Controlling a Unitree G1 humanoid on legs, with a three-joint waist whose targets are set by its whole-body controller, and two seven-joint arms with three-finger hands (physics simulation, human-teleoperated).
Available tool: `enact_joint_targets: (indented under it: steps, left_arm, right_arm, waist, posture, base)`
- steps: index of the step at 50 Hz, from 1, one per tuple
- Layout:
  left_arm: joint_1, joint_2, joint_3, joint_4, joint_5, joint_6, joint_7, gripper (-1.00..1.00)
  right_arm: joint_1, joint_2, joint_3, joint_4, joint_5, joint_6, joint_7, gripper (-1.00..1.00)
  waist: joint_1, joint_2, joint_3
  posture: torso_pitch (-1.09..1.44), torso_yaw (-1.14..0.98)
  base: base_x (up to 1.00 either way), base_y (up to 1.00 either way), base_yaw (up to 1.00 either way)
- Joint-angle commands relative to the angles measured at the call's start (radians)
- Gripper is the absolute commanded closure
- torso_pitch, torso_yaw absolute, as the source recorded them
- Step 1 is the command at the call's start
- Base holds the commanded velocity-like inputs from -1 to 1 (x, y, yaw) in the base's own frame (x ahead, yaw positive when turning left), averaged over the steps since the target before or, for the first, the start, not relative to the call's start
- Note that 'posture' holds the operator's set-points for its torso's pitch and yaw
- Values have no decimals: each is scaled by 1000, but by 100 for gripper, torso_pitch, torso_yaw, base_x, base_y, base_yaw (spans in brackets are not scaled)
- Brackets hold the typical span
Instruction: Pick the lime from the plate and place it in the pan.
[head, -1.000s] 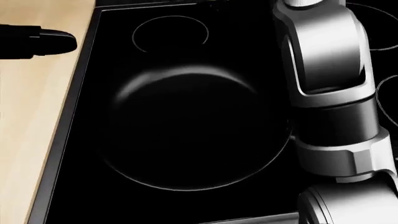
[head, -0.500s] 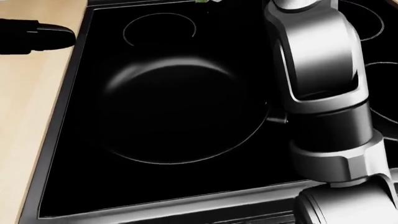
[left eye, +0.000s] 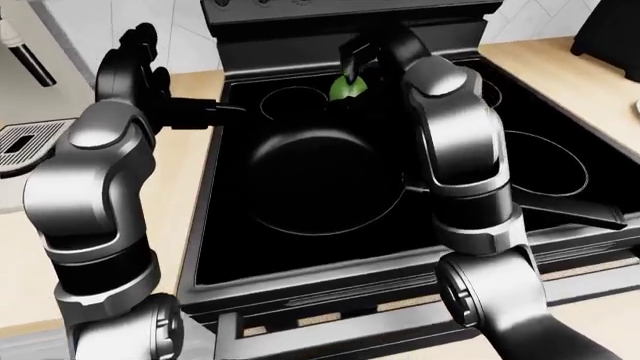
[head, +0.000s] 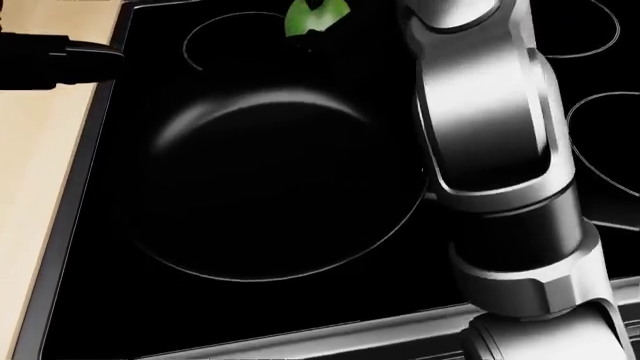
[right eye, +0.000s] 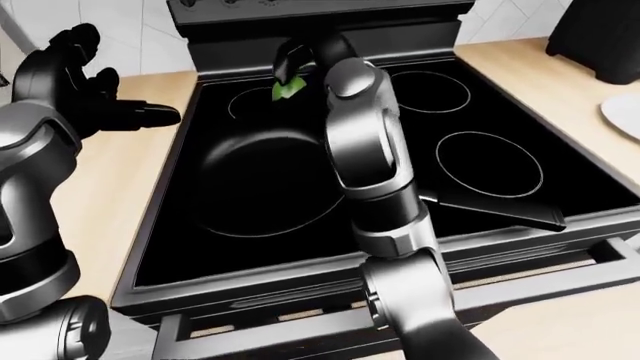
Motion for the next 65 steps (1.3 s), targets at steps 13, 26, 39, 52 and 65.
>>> enact_joint_targets:
  steps: [13, 26, 39, 52, 65]
  left_arm:
    - [-33, 16, 11, -27, 4, -30, 5, -100]
    - [-29, 18, 16, -39, 0, -21, 7, -100]
    - [-17, 14, 18, -46, -6, -25, 13, -100]
    - [-6, 18, 25, -52, -18, -25, 17, -100]
    - [3, 17, 23, -50, -21, -33, 20, -100]
  right_arm:
    - [-66, 17, 53, -206, -275, 127, 330, 100]
    - [-162, 15, 118, -226, -626, 126, 794, 100]
    - [-146, 120, 25, -223, -966, -137, 1115, 100]
    - [-86, 169, 10, -250, -1036, -276, 1191, 100]
    - [-24, 233, 21, -244, -1019, -323, 1113, 100]
  waist:
    - [-9, 9, -32]
    - [-23, 20, -18]
    - [-34, 35, -12]
    - [-39, 43, -13]
    - [-40, 47, -19]
  posture:
    - [0, 0]
    - [0, 0]
    - [0, 0]
    - [0, 0]
    - [0, 0]
  base:
    - [0, 0, 0]
    - [0, 0, 0]
    - [0, 0, 0]
    - [0, 0, 0]
    - [0, 0, 0]
